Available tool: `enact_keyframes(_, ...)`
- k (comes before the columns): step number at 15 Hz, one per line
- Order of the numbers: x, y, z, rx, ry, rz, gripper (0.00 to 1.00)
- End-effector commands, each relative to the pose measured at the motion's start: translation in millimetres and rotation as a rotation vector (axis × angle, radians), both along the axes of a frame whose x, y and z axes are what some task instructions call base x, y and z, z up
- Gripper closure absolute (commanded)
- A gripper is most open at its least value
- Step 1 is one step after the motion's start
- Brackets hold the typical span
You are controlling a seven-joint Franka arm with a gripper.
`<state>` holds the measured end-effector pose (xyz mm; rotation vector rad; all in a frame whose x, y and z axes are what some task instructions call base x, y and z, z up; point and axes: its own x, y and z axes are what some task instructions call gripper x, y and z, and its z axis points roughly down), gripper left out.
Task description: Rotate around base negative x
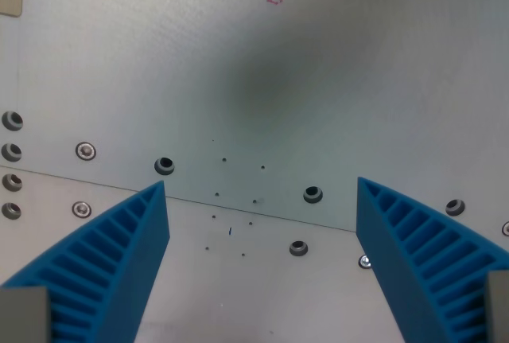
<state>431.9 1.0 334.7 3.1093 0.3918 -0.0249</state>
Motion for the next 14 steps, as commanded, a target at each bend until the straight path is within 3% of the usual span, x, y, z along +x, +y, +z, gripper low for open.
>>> enact_keyframes(1,-0.2,0.0,3.2,-0.011,-0.007,0.0,0.0)
enact_keyframes(14,-0.2,0.0,3.2,-0.163,-0.007,-0.001,0.0)
